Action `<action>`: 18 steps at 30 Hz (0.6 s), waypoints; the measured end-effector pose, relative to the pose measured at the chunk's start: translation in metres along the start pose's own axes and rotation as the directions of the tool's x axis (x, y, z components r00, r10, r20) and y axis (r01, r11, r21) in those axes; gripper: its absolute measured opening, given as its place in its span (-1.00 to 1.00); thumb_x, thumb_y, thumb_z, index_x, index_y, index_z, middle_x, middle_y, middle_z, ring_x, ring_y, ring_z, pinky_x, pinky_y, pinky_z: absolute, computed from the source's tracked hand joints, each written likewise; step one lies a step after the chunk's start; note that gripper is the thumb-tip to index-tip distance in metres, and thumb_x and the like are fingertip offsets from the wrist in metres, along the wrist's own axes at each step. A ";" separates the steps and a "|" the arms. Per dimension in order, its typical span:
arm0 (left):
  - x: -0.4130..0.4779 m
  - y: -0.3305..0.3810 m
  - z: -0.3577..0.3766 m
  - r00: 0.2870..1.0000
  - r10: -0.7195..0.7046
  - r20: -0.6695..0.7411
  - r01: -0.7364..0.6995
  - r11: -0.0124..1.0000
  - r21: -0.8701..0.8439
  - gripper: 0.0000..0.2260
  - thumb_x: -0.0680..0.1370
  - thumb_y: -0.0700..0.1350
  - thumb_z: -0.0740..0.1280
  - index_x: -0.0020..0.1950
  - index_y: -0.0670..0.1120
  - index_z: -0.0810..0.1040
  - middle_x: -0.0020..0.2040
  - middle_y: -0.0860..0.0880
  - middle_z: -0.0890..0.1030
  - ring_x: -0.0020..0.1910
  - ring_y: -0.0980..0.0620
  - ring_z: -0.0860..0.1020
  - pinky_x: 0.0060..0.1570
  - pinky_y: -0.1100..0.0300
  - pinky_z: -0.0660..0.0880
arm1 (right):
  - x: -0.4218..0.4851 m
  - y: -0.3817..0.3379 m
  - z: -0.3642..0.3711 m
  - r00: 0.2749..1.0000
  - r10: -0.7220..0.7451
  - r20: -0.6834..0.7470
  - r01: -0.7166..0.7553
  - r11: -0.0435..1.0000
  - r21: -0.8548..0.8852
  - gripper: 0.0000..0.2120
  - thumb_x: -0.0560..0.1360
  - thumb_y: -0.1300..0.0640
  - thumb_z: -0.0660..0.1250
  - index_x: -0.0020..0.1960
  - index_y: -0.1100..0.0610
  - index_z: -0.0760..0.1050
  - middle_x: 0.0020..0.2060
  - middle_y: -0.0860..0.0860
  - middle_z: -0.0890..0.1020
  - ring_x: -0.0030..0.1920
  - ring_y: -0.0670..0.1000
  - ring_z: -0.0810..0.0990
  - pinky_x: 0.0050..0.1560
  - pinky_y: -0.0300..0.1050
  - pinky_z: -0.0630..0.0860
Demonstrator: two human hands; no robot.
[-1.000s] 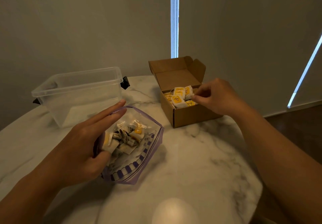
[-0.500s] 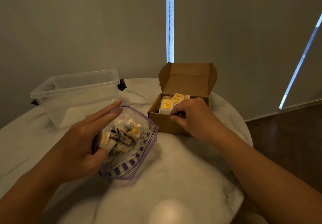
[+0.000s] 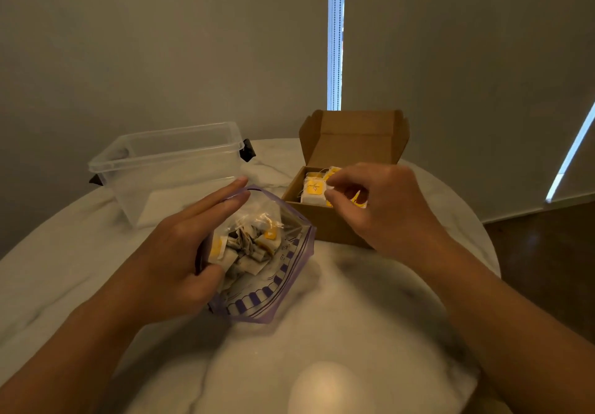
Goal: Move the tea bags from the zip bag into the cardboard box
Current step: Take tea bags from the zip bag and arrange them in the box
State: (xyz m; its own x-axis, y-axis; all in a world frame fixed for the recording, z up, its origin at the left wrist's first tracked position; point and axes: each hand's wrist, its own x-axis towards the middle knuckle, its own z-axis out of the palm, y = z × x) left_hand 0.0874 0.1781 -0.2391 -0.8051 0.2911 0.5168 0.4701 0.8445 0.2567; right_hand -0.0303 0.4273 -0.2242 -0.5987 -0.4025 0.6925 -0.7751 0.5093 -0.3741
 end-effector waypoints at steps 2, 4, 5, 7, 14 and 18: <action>0.000 0.001 0.000 1.000 0.005 -0.011 -0.005 1.000 -0.003 -0.27 0.31 -0.32 0.30 0.52 -0.18 0.34 0.56 -0.01 0.27 0.25 0.14 0.11 -0.08 0.34 0.41 | -0.013 -0.025 -0.011 0.997 -0.073 -0.035 0.077 0.987 0.144 -0.89 0.47 0.12 0.45 -0.01 0.08 0.67 -0.18 -0.10 0.68 -0.17 -0.14 0.60 -0.19 -0.40 0.52; 0.001 0.003 -0.001 1.000 -0.007 -0.006 0.007 1.000 -0.002 -0.27 0.32 -0.31 0.30 0.52 -0.19 0.33 0.57 -0.03 0.26 0.24 0.11 0.07 0.06 0.26 0.38 | -0.025 -0.049 -0.010 0.985 -0.165 0.045 0.152 0.964 0.217 -0.89 0.46 0.15 0.46 -0.01 0.09 0.67 -0.19 -0.11 0.68 -0.15 -0.16 0.61 -0.12 -0.38 0.55; 0.001 0.004 -0.002 1.000 0.001 -0.003 -0.001 1.000 0.009 -0.28 0.32 -0.30 0.31 0.52 -0.19 0.33 0.57 -0.03 0.26 0.25 0.12 0.08 0.00 0.33 0.42 | -0.029 -0.059 -0.006 0.973 -0.207 0.101 0.179 0.957 0.229 -0.88 0.45 0.16 0.47 -0.01 0.09 0.68 -0.18 -0.09 0.69 -0.17 -0.15 0.62 -0.11 -0.33 0.57; 0.002 0.005 -0.003 1.000 0.025 0.001 -0.025 0.999 0.031 -0.30 0.35 -0.24 0.30 0.52 -0.19 0.33 0.57 -0.01 0.25 0.27 0.12 0.18 -0.12 0.57 0.39 | -0.029 -0.073 0.007 0.939 -0.252 0.235 0.208 0.958 0.197 -0.85 0.46 0.18 0.47 0.02 0.09 0.67 -0.14 -0.03 0.71 -0.16 -0.11 0.64 -0.14 -0.22 0.62; 0.000 0.006 -0.004 1.000 0.021 -0.008 -0.021 1.000 -0.008 -0.30 0.36 -0.12 0.21 0.53 -0.19 0.31 0.57 -0.04 0.26 0.22 0.20 0.09 0.02 0.32 0.41 | -0.005 -0.094 0.065 0.806 -0.138 0.576 0.212 0.975 -0.064 -0.69 0.52 0.10 0.39 0.25 0.11 0.53 0.13 0.09 0.60 0.13 0.09 0.56 0.02 -0.10 0.50; -0.001 0.002 -0.004 1.000 0.008 -0.011 -0.008 1.000 0.019 -0.26 0.32 -0.31 0.28 0.54 -0.17 0.30 0.57 -0.01 0.25 0.26 0.16 0.05 -0.08 0.67 0.25 | 0.002 -0.094 0.078 0.825 -0.104 0.556 0.176 0.981 -0.076 -0.71 0.53 0.10 0.38 0.24 0.14 0.52 0.11 0.12 0.59 0.10 0.10 0.57 -0.04 -0.13 0.45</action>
State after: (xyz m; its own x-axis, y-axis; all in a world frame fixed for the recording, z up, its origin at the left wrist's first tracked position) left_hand 0.0902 0.1775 -0.2357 -0.7973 0.2933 0.5276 0.4695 0.8507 0.2366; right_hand 0.0257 0.3190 -0.2360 -0.5252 -0.8078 0.2675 -0.8504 0.4872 -0.1984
